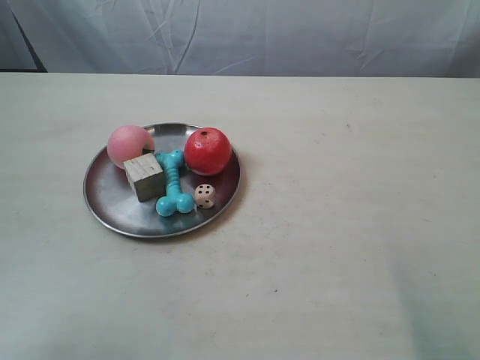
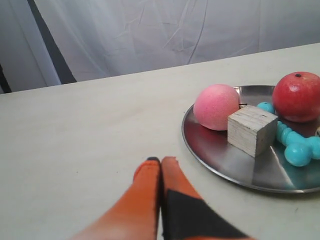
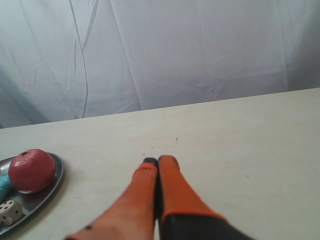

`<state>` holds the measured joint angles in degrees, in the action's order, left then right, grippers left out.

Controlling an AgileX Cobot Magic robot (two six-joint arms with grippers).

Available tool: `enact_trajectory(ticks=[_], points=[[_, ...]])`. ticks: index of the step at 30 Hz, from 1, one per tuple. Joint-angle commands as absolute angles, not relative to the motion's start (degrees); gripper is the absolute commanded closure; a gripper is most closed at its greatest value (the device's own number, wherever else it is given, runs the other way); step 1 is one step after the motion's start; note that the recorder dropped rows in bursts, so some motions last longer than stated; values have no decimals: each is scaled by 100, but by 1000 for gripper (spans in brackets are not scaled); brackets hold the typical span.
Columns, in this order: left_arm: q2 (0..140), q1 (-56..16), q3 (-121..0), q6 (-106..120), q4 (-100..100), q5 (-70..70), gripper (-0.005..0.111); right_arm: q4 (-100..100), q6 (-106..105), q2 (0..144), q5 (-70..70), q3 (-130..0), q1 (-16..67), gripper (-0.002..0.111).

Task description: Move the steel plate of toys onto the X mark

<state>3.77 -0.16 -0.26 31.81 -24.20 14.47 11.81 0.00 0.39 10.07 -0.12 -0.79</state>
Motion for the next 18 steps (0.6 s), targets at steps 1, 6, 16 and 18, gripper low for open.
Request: enact_trajectory(ticks=[1, 6, 16, 18], points=[[361, -9, 0, 1436, -971, 1380, 107, 1118, 0, 0, 981, 0, -119, 108], [361, -9, 0, 186, 341, 1210, 107, 1212, 0, 0, 1020, 0, -119, 108], [361, -9, 0, 187, 502, 1149, 107, 1212, 0, 0, 1020, 0, -119, 108], [361, -9, 0, 187, 502, 1149, 107, 1212, 0, 0, 1020, 0, -119, 108]])
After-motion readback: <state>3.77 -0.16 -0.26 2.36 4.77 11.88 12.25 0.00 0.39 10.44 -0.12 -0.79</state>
